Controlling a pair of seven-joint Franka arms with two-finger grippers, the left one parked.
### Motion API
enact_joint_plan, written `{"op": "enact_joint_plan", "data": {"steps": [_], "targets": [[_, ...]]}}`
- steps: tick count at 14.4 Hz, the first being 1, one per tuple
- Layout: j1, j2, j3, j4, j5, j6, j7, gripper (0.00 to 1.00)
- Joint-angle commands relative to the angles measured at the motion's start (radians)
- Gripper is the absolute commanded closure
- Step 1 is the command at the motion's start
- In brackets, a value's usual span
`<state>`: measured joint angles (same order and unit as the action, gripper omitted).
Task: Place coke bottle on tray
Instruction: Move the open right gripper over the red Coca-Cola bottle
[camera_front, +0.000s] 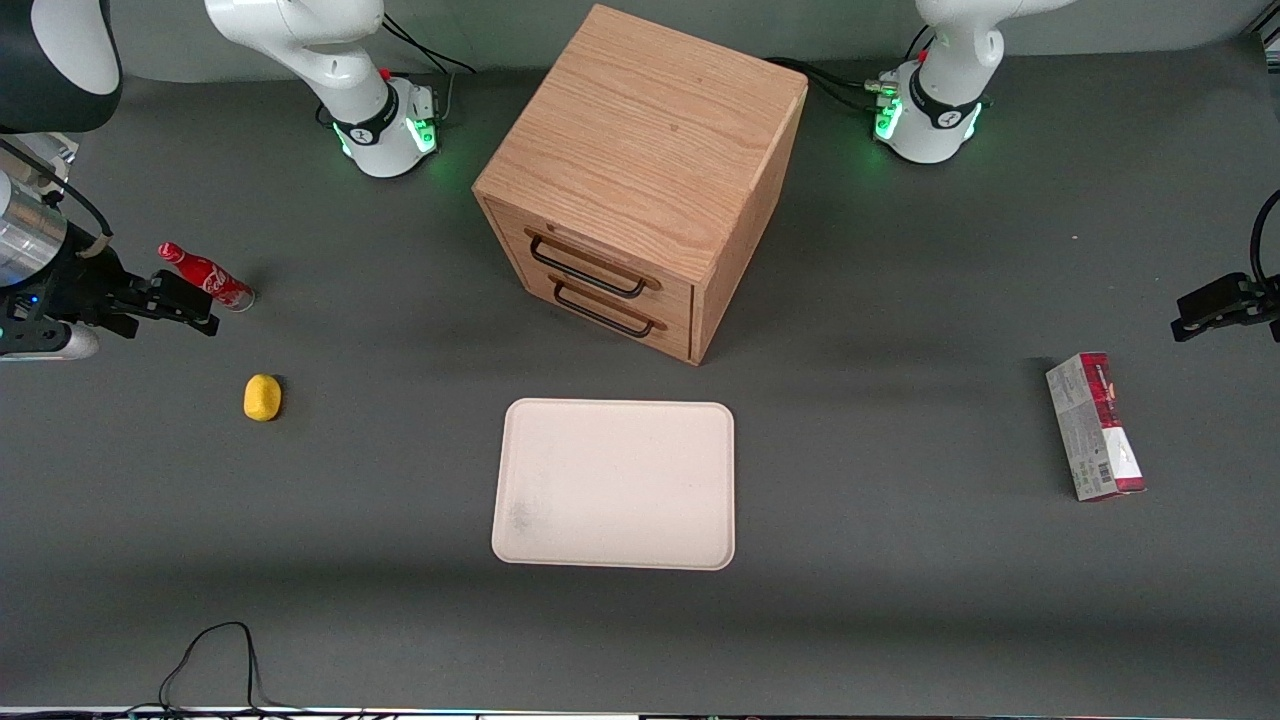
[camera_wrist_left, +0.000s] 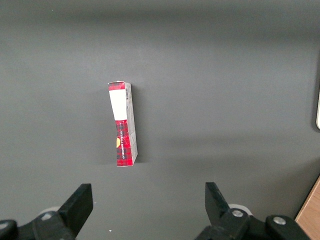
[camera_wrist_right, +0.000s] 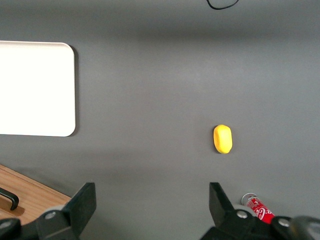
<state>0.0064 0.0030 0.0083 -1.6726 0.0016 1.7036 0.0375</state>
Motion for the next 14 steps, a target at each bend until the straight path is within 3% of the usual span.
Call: {"op": "enact_joint_plan", "data": {"steps": [1, 6, 8, 14], "targets": [[-0.020, -0.001, 0.012, 0.024, 0.023, -0.036, 0.013, 0.00], [-0.016, -0.029, -0.086, -0.037, 0.011, -0.120, -0.022, 0.00], [-0.016, -0.095, -0.143, -0.160, -0.069, -0.102, -0.089, 0.00], [-0.014, -0.334, -0.359, -0.591, -0.189, 0.155, -0.321, 0.00]]}}
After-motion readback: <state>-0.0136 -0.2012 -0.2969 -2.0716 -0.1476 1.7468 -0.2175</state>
